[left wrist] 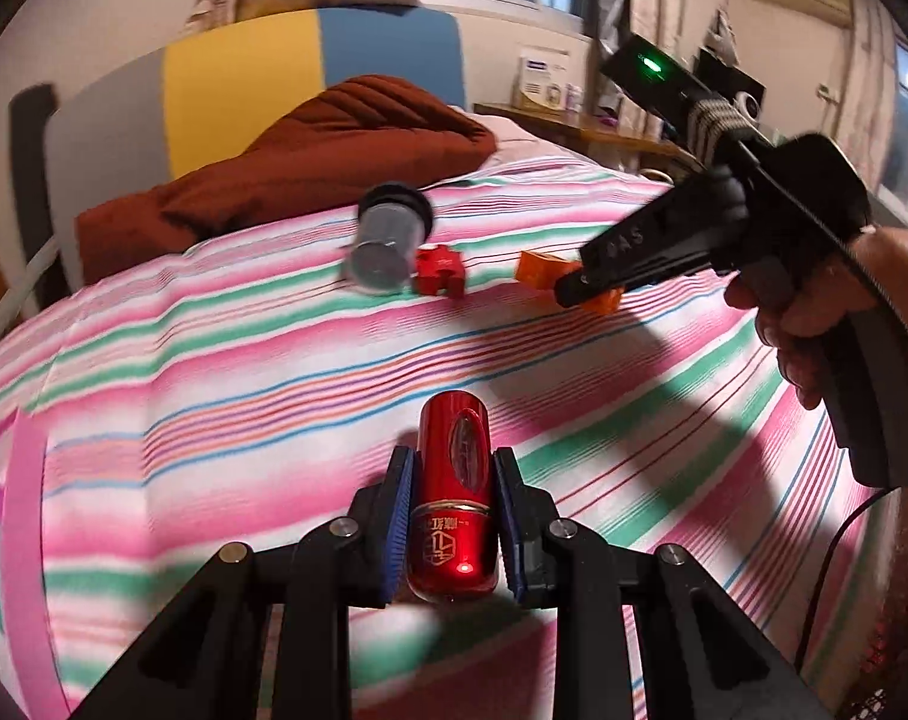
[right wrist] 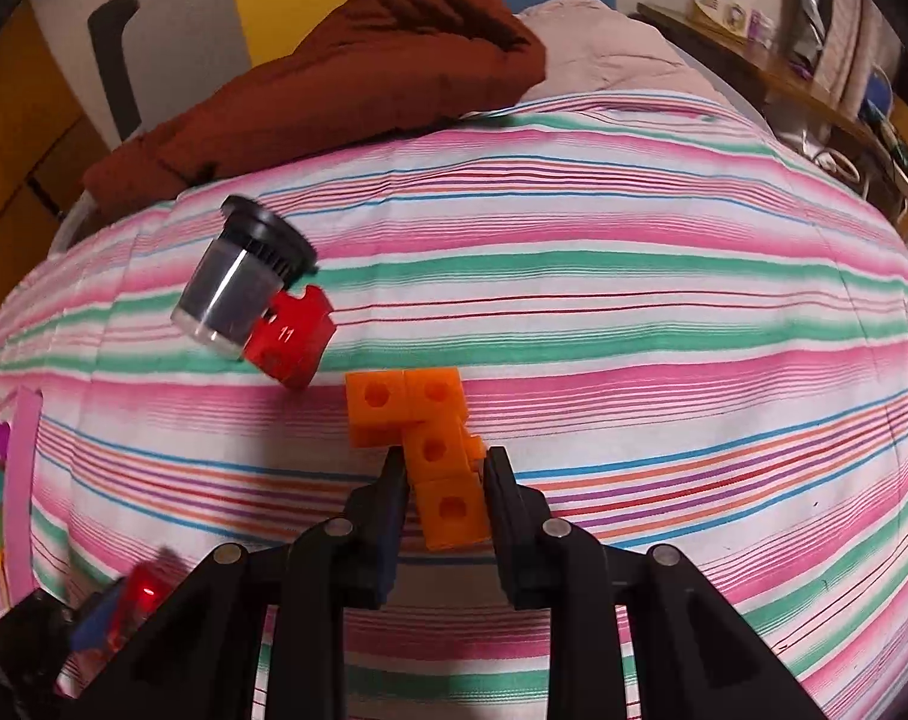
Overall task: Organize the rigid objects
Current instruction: 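Carry the red cylinder into the tray and open the left gripper while the right gripper holds the cubes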
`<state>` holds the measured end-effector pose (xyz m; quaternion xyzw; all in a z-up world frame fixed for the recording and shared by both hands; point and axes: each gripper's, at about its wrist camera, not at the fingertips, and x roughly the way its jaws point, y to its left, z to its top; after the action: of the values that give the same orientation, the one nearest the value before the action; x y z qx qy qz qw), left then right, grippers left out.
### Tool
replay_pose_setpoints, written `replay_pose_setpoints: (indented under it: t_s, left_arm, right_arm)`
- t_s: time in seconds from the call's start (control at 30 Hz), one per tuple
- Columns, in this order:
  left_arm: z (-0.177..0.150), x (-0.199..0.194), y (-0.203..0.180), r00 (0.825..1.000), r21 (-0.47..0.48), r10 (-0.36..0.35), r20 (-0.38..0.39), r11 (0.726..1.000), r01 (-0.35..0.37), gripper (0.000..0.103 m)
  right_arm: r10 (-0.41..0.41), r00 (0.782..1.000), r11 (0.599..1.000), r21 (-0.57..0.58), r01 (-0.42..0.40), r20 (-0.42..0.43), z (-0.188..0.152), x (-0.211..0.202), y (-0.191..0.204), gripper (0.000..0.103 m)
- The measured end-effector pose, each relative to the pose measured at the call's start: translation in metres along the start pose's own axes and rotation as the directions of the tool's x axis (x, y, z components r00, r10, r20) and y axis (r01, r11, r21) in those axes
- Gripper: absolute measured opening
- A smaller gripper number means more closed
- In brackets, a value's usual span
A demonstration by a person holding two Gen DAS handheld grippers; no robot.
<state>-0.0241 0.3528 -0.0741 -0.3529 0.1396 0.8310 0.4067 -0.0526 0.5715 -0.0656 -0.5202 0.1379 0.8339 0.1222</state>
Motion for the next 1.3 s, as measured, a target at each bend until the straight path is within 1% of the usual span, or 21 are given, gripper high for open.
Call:
replay_pose_setpoints:
  t_s: [0.1, 0.17, 0.37, 0.57, 0.7, 0.9, 1.03, 1.23, 1.3]
  left_arm:
    - [-0.007, -0.008, 0.007, 1.000, -0.037, 0.009, 0.012, 0.999, -0.009, 0.026]
    - [-0.009, -0.016, 0.012, 0.999, -0.061, 0.015, 0.032, 0.998, -0.013, 0.026]
    - [-0.021, -0.042, 0.025, 0.998, -0.144, 0.008, 0.058, 0.990, 0.001, 0.026]
    - [-0.036, -0.068, 0.021, 0.998, -0.109, 0.006, 0.070, 0.994, 0.001, 0.026]
    - [-0.046, -0.084, 0.029, 0.997, -0.128, 0.012, 0.070, 0.992, -0.003, 0.026]
    - [-0.064, -0.108, 0.057, 0.997, -0.216, 0.045, 0.059, 0.976, -0.031, 0.026]
    - [-0.075, -0.128, 0.076, 0.995, -0.274, 0.073, 0.070, 0.960, -0.051, 0.026]
    - [-0.091, -0.155, 0.108, 0.987, -0.335, 0.145, 0.068, 0.935, -0.115, 0.026]
    - [-0.099, -0.164, 0.120, 0.983, -0.361, 0.172, 0.058, 0.922, -0.140, 0.026]
  right_arm:
    - [-0.017, 1.000, 0.999, -0.031, 0.017, 0.005, -0.002, 0.000, 0.006, 0.025]
    - [-0.026, 1.000, 0.998, -0.049, 0.026, 0.013, -0.002, 0.000, 0.010, 0.025]
    - [-0.049, 0.999, 0.996, -0.073, 0.050, 0.012, -0.004, 0.000, 0.014, 0.025]
    - [-0.052, 0.999, 0.995, -0.082, 0.053, 0.013, 0.000, 0.004, 0.014, 0.025]
    - [-0.048, 0.999, 0.996, -0.080, 0.049, 0.013, 0.002, 0.006, 0.014, 0.025]
    - [-0.054, 0.999, 0.995, -0.083, 0.054, 0.008, 0.000, 0.007, 0.015, 0.025]
    - [-0.045, 0.999, 0.996, -0.079, 0.045, 0.006, 0.001, 0.009, 0.016, 0.025]
    - [-0.052, 0.999, 0.994, -0.098, 0.052, 0.004, 0.000, 0.012, 0.018, 0.025]
    - [-0.052, 0.999, 0.994, -0.099, 0.053, 0.006, 0.000, 0.012, 0.018, 0.025]
